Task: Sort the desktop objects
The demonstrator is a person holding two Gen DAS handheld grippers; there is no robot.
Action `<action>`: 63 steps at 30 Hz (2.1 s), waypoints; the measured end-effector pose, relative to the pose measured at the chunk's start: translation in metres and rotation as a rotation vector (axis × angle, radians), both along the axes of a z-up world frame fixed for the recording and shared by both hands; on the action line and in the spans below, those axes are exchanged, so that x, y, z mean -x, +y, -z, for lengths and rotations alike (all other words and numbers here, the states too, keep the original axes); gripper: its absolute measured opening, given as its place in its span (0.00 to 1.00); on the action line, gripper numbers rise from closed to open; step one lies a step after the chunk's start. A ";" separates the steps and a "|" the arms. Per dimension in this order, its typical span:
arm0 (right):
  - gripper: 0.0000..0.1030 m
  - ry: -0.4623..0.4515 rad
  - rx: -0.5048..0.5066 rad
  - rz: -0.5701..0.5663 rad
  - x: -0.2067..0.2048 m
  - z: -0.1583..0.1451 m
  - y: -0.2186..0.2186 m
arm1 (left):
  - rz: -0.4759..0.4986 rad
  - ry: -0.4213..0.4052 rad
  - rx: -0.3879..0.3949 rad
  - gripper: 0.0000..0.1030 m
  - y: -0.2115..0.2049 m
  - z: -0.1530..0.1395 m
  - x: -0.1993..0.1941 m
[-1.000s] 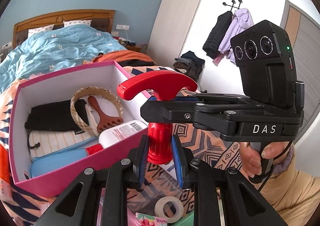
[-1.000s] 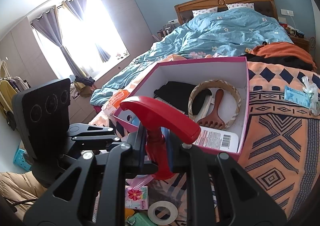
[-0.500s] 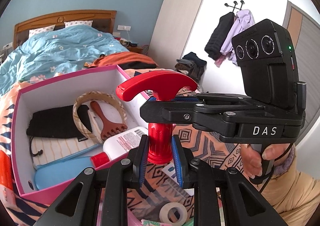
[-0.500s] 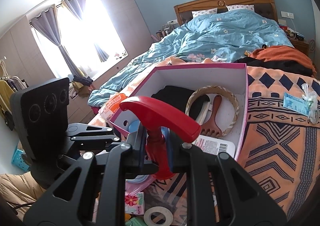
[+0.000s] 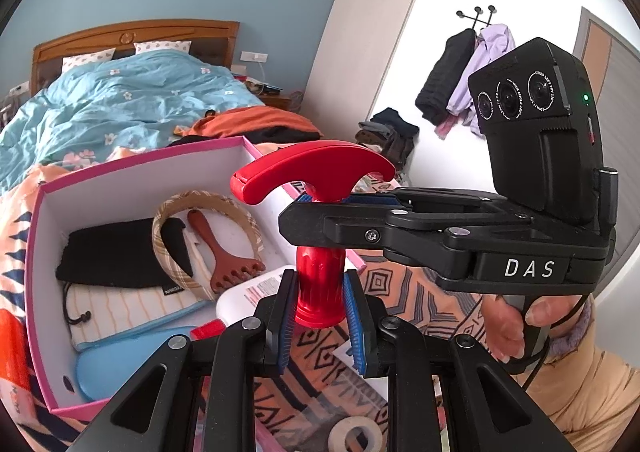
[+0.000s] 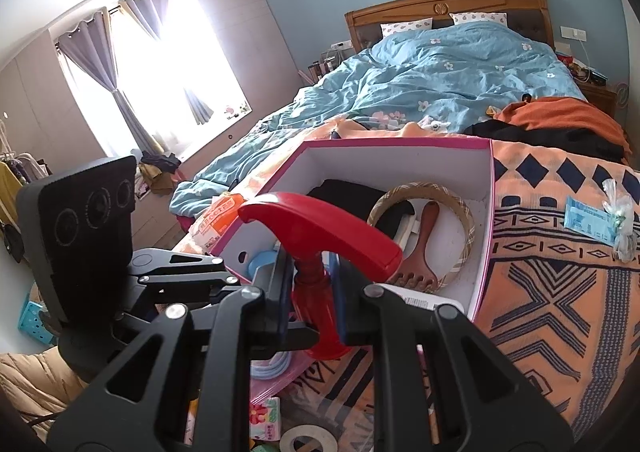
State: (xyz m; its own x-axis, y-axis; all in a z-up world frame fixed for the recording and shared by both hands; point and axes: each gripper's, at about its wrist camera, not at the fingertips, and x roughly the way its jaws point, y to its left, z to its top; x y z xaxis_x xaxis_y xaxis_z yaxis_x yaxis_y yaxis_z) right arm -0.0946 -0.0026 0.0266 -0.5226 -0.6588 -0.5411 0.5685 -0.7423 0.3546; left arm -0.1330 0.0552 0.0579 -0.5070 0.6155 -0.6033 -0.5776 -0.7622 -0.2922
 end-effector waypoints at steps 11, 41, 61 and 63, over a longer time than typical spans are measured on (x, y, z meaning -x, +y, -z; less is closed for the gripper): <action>0.19 0.002 -0.005 0.014 0.014 -0.001 -0.002 | -0.014 -0.001 0.015 0.22 0.001 -0.003 0.013; 0.19 -0.058 -0.035 0.054 0.048 0.016 -0.008 | -0.056 -0.073 0.045 0.22 0.002 0.012 0.046; 0.19 -0.108 -0.068 0.070 0.070 0.034 -0.013 | -0.079 -0.137 0.065 0.22 0.005 0.027 0.063; 0.19 -0.117 -0.069 0.072 0.073 0.036 -0.013 | -0.081 -0.144 0.067 0.22 0.005 0.030 0.065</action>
State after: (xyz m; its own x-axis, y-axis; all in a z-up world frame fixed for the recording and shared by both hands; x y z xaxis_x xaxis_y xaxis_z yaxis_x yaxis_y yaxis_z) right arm -0.1677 -0.0155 -0.0095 -0.4980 -0.5811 -0.6437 0.4709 -0.8045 0.3619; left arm -0.1980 0.0603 0.0284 -0.4588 0.5322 -0.7116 -0.4689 -0.8252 -0.3149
